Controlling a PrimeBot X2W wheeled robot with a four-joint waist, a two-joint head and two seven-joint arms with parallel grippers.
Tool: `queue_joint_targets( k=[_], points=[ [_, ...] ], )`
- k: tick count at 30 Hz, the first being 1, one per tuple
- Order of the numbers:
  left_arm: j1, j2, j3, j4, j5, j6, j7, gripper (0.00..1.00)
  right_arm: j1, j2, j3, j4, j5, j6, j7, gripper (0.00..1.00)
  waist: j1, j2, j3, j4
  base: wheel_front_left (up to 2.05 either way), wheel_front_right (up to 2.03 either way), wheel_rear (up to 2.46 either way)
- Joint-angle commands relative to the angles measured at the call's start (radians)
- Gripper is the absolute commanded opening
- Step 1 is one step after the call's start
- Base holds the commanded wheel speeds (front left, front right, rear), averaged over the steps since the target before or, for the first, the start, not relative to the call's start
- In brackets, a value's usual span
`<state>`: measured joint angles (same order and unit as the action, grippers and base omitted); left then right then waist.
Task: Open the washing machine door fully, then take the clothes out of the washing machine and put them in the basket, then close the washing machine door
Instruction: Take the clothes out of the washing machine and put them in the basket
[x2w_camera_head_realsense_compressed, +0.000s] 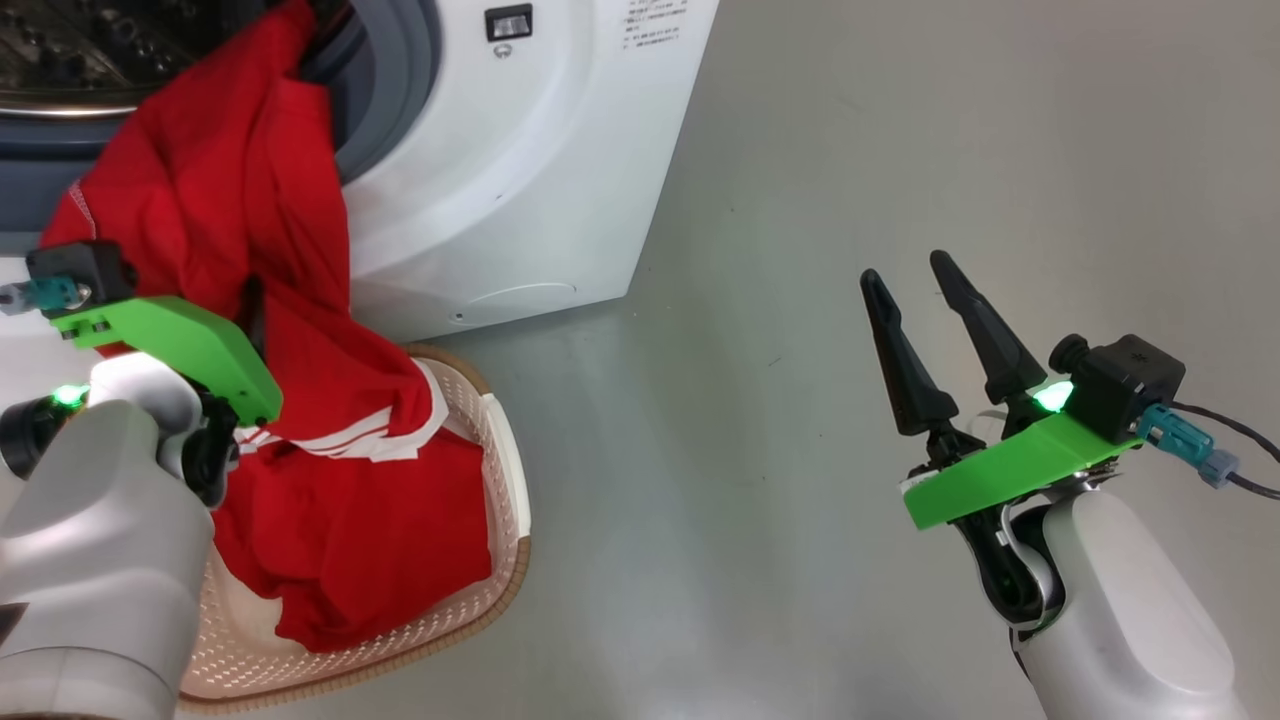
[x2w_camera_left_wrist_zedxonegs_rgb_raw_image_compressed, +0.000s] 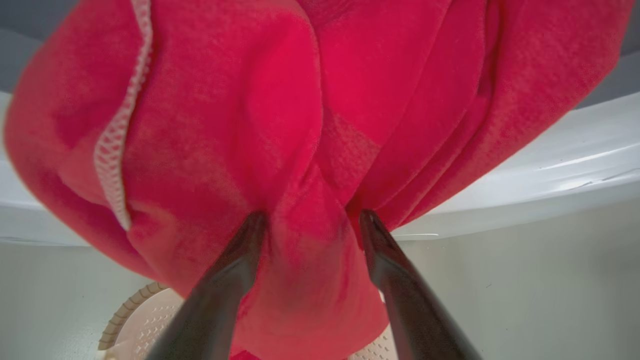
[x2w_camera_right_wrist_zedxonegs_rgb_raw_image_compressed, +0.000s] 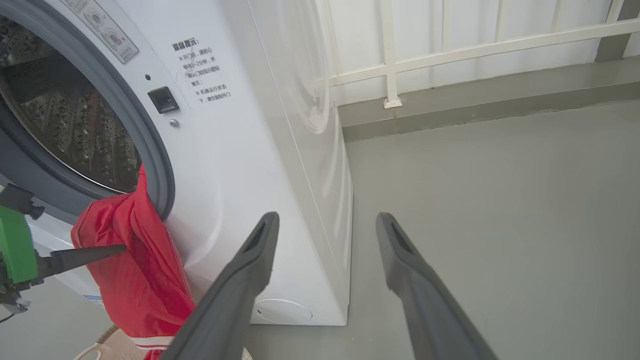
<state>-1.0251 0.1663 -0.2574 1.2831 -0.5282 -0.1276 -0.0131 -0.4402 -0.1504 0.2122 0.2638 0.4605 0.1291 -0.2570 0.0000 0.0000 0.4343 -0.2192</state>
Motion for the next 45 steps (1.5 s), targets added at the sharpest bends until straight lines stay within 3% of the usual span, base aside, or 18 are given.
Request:
queue_joint_targets(
  k=[1, 2, 16, 27, 34, 45],
  points=[
    [-0.024, 0.047, 0.018, -0.010, -0.004, 0.002, -0.004, 0.33, -0.007, 0.007, 0.014, -0.027, -0.013, 0.002, -0.005, 1.00, 0.0000, 0.0000, 0.003, -0.002, 0.00, 0.00, 0.00],
    [-0.027, 0.049, 0.015, -0.009, -0.002, 0.004, -0.016, 0.00, -0.008, 0.007, 0.013, -0.027, -0.014, 0.002, -0.005, 1.00, 0.0000, 0.0000, 0.004, -0.002, 0.00, 0.00, 0.00],
    [-0.009, 0.036, -0.042, -0.017, 0.013, -0.001, -0.126, 0.00, 0.007, 0.006, -0.005, -0.021, -0.020, 0.002, -0.005, 1.00, 0.0000, 0.0000, -0.019, 0.030, 0.00, 0.00, 0.00],
    [0.108, 0.030, -0.160, -0.181, -0.013, -0.003, -0.232, 0.00, 0.030, -0.001, -0.011, -0.017, -0.020, 0.002, -0.005, 1.00, 0.0000, 0.0000, -0.055, 0.075, 0.00, 0.00, 0.00],
    [0.214, 0.095, -0.173, -0.428, 0.011, 0.004, -0.248, 0.00, 0.048, -0.010, -0.014, -0.013, -0.018, 0.002, -0.005, 1.00, 0.0000, 0.0000, -0.080, 0.097, 0.00, 0.00, 0.00],
    [0.498, 0.171, -0.093, -1.002, 0.104, 0.135, -0.248, 0.00, 0.078, -0.022, -0.003, -0.002, -0.014, 0.002, -0.005, 1.00, 0.0000, 0.0000, -0.127, 0.127, 0.00, 0.00, 0.00]
  ],
)
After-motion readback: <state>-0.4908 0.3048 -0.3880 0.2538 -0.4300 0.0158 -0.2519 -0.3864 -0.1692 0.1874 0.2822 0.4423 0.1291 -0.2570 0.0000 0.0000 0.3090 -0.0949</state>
